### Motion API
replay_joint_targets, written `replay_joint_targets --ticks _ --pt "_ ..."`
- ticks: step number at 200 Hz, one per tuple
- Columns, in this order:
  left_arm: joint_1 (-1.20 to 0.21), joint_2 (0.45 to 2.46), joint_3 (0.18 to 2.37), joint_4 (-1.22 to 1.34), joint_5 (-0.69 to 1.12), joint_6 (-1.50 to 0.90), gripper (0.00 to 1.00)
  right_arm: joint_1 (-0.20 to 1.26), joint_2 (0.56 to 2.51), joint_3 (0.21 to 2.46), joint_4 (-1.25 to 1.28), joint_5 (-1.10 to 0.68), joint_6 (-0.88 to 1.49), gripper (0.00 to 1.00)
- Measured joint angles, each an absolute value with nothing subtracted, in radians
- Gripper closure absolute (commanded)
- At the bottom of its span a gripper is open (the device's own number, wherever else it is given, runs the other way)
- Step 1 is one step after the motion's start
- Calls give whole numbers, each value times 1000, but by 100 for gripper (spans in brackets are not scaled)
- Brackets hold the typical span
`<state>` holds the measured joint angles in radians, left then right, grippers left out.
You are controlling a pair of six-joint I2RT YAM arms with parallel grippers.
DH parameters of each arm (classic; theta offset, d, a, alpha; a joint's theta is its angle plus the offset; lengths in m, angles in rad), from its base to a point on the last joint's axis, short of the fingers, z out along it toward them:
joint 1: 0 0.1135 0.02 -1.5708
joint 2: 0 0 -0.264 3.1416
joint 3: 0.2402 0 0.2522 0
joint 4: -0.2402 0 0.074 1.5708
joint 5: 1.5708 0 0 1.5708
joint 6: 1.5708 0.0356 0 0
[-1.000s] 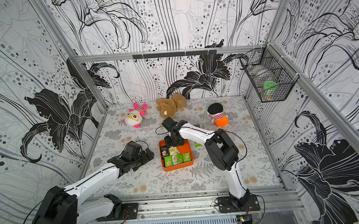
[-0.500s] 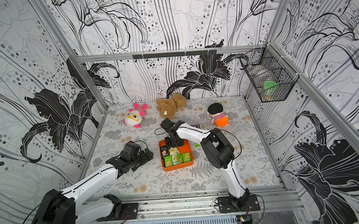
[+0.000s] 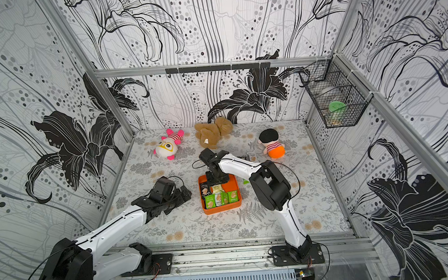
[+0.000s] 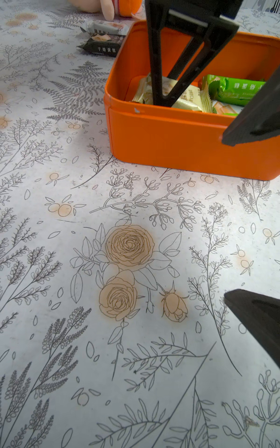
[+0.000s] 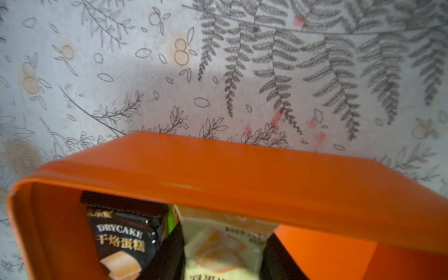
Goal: Take the cookies out of the storage box
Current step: Pick up the cookie from the storage box, then place the cookie at the center of the board.
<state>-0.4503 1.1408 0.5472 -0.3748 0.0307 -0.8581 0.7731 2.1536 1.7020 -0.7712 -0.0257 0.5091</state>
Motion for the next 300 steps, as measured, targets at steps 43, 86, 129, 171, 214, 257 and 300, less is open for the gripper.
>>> replay_joint_targets --ticks 43,86,129,171,214,257,300 --pt "-450 1132 566 -381 44 -862 3 773 2121 1702 -786 -17 509 53" --pt "-449 1132 614 -398 55 -862 3 772 2045 1702 -775 -17 509 53" --pt "-458 1150 668 -393 77 -876 3 733 1950 1678 -757 -18 508 53" --pt "-516 1242 745 -372 79 -890 3 579 1820 1549 -743 -19 463 53" --pt "-575 1349 817 -355 79 -906 3 393 1768 1407 -724 -20 373 54" --pt "-590 1378 830 -332 79 -936 3 273 1795 1357 -705 -35 287 54" --pt "-595 1377 821 -321 69 -971 3 216 1908 1383 -677 -68 225 53"
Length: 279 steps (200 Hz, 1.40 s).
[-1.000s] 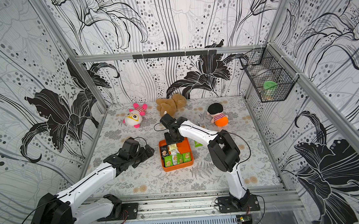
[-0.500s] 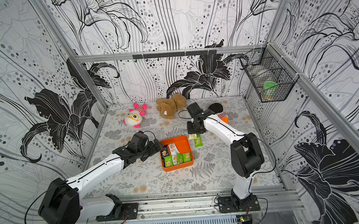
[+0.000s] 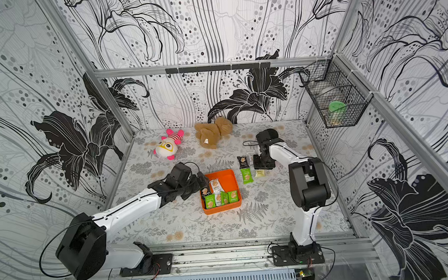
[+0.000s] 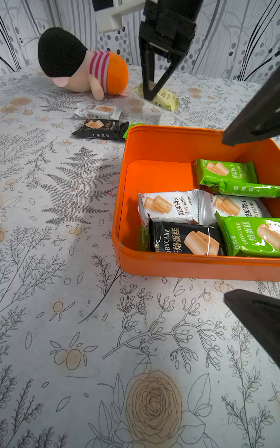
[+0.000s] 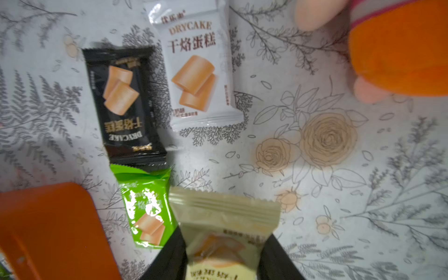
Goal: Take the cookies out of the storage box
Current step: Place the cookie at the center of the board.
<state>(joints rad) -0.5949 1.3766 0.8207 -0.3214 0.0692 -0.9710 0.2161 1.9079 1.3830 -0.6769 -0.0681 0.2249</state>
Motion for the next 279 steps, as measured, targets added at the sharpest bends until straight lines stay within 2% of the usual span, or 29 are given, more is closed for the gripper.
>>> replay_joint_targets --ticks 78,103,127,179,233,279 --pt "-596 1311 729 -308 26 -1028 3 212 2029 1482 -665 -95 173 51" --pt "-596 1308 719 -304 18 -1036 3 212 2047 1487 -667 -98 165 43" --pt "-596 1308 715 -304 18 -1036 3 212 2049 1487 -675 -94 164 37" --pt "-596 1261 687 -300 18 -1034 3 223 1977 1481 -715 -60 183 37" --pt "-596 1218 644 -303 19 -1001 3 424 1759 1413 -713 -62 282 37" --pt "-593 1228 607 -303 20 -969 3 585 1731 1386 -682 -96 368 36"
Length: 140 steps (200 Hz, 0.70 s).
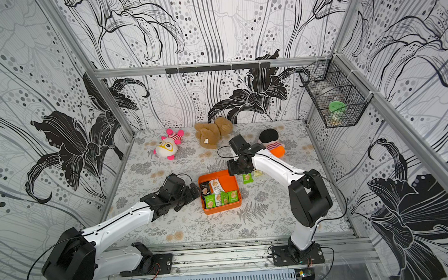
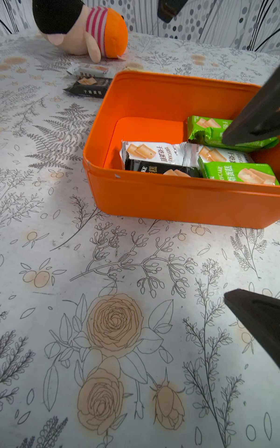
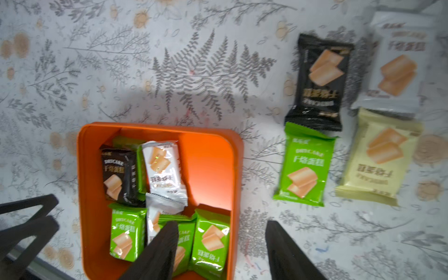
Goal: Take the cookies out of the storage box
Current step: Pick up the cookie from the storage box.
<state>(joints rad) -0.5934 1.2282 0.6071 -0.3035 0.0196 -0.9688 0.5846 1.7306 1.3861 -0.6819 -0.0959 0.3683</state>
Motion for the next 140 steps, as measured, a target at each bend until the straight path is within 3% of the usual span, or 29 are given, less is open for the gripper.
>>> replay_joint_targets --ticks 59,140 --pt "-490 1228 553 -299 57 -932 3 727 1843 1426 -640 -110 424 37" --pt "-418 1200 538 -306 91 -891 3 779 1993 1527 -637 -80 430 38"
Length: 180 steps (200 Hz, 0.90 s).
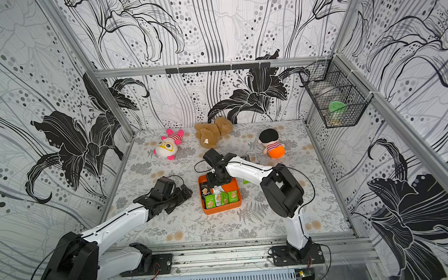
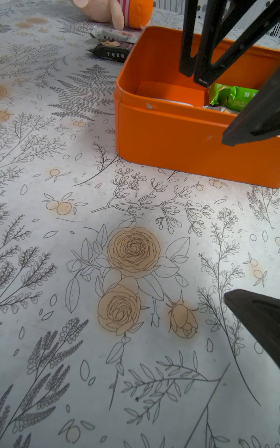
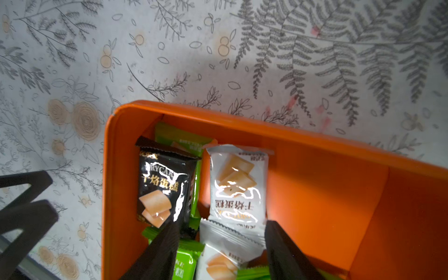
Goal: Take the cookies out of the storage box
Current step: Pick up the cookie from the storage box.
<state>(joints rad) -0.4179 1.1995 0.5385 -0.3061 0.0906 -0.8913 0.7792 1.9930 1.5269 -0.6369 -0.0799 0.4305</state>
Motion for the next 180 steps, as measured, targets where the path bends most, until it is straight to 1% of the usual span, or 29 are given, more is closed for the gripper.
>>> replay_joint_targets --ticks 51,119,180 --pt "-416 1181 538 -311 98 -884 3 781 2036 1565 -665 -33 430 38" --pt "-404 1152 529 -332 98 -879 3 787 2101 1606 -673 -25 430 38" --pt "-396 1131 524 -345 98 -876 3 791 2150 1630 -691 16 430 40"
